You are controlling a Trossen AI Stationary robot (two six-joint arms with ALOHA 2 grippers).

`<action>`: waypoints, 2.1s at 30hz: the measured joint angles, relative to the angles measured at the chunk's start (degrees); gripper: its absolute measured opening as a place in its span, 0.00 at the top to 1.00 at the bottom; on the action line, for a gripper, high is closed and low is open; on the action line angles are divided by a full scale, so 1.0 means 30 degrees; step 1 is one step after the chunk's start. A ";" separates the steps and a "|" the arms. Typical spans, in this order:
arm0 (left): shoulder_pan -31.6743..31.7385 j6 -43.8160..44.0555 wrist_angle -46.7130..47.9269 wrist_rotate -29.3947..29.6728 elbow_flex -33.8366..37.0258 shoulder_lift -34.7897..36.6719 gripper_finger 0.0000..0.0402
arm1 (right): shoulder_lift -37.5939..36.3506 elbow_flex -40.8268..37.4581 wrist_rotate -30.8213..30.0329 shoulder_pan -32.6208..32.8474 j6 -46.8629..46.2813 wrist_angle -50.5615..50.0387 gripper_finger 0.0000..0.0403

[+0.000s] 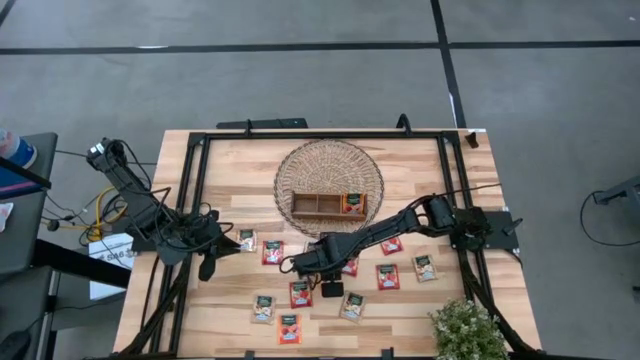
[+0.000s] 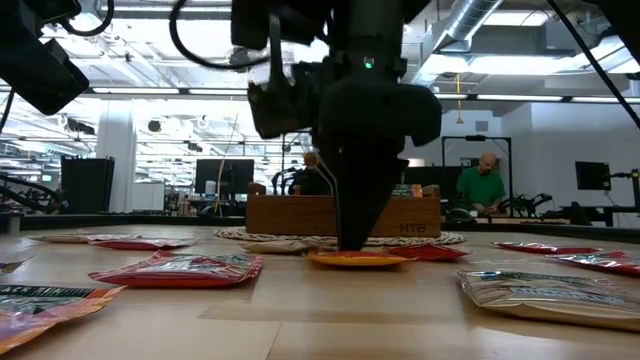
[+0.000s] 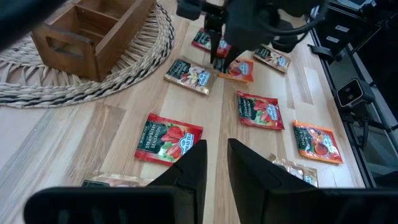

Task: Pick & Place Tea
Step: Put the orange tea bag into the right section of the wooden organizer

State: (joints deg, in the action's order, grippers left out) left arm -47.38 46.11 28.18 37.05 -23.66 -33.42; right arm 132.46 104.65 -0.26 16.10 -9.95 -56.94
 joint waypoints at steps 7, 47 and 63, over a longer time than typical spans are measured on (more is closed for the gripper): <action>-0.0005 -0.0029 0.0016 -0.0112 0.0000 0.0003 0.86 | -0.0182 -0.1026 0.0322 0.0008 -0.0041 0.0598 0.73; 0.0002 0.0000 -0.0201 0.0423 0.0000 -0.0003 0.86 | 0.0067 0.6582 -0.1223 0.0679 -0.0627 -0.7821 1.00; 0.0003 0.0427 -0.0481 0.0755 0.0000 0.0000 0.86 | -0.1260 0.7360 -1.3083 0.0326 -0.0877 -1.1049 1.00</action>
State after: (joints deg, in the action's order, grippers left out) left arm -47.37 47.39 26.73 39.31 -23.66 -33.42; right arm 128.68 126.73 -39.51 17.07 -12.58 -90.09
